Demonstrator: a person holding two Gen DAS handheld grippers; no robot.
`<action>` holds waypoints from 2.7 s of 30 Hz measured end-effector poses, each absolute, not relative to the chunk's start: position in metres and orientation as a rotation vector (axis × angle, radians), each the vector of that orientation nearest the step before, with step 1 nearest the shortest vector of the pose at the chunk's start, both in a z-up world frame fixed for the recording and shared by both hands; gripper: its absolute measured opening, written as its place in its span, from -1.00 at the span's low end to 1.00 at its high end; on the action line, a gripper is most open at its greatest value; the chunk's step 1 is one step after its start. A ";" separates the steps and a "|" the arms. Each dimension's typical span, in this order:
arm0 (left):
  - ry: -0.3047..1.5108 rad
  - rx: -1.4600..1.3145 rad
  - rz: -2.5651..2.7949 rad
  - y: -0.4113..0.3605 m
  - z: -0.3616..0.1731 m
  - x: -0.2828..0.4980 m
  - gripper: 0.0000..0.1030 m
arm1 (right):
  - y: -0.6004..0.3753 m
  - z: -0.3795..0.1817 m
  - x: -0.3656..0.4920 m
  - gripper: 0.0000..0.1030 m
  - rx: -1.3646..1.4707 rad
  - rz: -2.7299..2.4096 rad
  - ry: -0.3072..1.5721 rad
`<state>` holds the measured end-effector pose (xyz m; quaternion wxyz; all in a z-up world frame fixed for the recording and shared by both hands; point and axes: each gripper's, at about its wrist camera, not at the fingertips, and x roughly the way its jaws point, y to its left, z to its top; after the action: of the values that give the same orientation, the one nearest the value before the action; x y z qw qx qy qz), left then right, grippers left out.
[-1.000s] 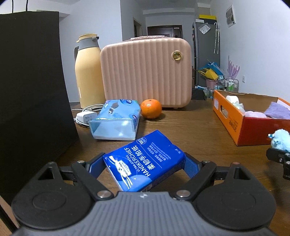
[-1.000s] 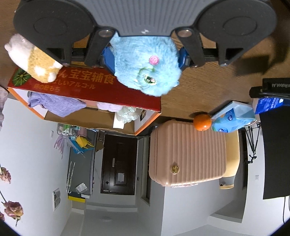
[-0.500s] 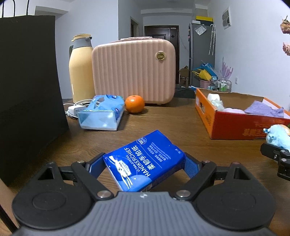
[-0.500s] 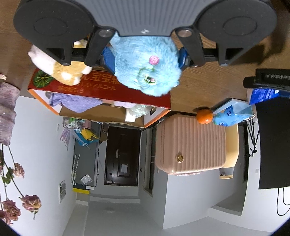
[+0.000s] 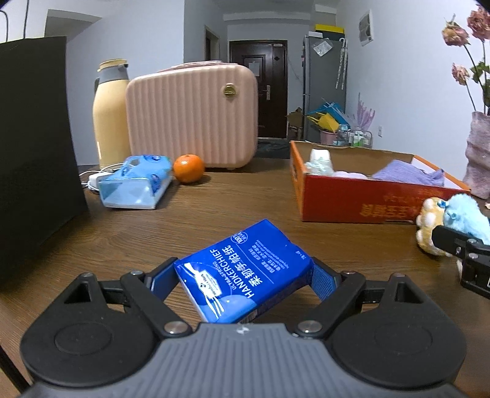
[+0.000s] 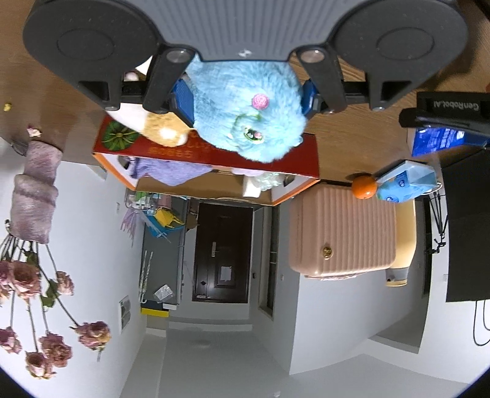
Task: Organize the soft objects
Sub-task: 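Lift the handkerchief pack and blue plush and carry both over the box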
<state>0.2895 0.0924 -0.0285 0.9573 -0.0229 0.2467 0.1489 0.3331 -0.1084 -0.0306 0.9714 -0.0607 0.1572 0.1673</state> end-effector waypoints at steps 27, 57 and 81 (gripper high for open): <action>0.479 -0.011 0.205 0.013 -0.029 0.308 0.72 | -0.167 -0.022 0.336 0.28 -0.098 0.248 0.236; 0.412 -0.063 0.157 0.013 -0.011 0.392 0.72 | -0.169 -0.019 0.424 0.29 -0.060 0.255 0.194; 0.343 -0.098 0.185 0.016 0.005 0.450 0.72 | -0.161 -0.008 0.486 0.29 -0.022 0.273 0.157</action>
<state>0.4502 0.0157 0.0046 0.9798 -0.0485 0.1705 0.0921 0.4856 -0.1610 -0.0081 0.9876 -0.0110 0.0780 0.1359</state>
